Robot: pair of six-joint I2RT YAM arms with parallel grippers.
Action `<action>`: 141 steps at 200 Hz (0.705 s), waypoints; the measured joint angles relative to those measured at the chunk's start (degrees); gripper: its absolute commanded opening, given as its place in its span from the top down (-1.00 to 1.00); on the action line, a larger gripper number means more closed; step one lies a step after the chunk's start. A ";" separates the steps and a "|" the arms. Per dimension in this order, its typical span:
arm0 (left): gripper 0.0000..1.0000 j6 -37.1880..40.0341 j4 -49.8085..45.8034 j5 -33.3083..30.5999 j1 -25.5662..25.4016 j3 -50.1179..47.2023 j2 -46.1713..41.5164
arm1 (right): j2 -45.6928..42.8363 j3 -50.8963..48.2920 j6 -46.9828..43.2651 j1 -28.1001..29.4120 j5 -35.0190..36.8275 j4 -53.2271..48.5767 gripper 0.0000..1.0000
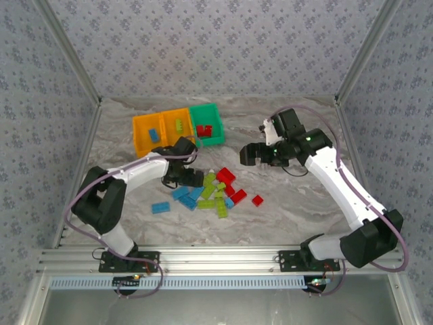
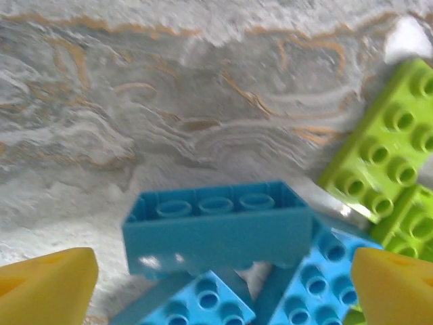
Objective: Sort the legos into containers by color
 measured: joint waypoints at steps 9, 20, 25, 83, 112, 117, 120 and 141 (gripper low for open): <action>-0.77 0.52 0.48 -0.35 0.48 0.39 0.81 | -0.15 0.00 0.24 0.00 -0.13 -0.07 -1.00; -0.77 0.90 1.05 -0.48 0.81 0.72 1.84 | -0.26 0.00 0.61 -0.02 -0.22 -0.11 -1.00; -0.77 1.07 1.27 -0.46 0.85 0.83 2.27 | -0.31 0.02 0.68 -0.07 -0.22 -0.13 -1.00; -0.35 2.64 2.43 -0.46 0.85 0.92 4.42 | -0.31 0.11 2.16 -0.61 -1.31 -0.13 -1.00; -0.12 2.56 2.64 -0.15 0.98 1.38 4.57 | -0.31 0.24 2.32 -0.31 -5.22 -0.07 -1.00; -0.11 2.69 2.71 0.02 1.07 1.42 4.57 | -0.31 0.26 2.34 -0.09 -5.73 -0.04 -1.00; -0.11 2.49 2.75 0.15 1.11 1.44 4.52 | -0.31 0.28 2.40 0.04 -6.05 0.00 -1.00; -0.10 2.38 2.62 0.61 2.21 1.84 4.02 | -0.31 0.66 3.26 1.14 -7.78 0.48 -1.00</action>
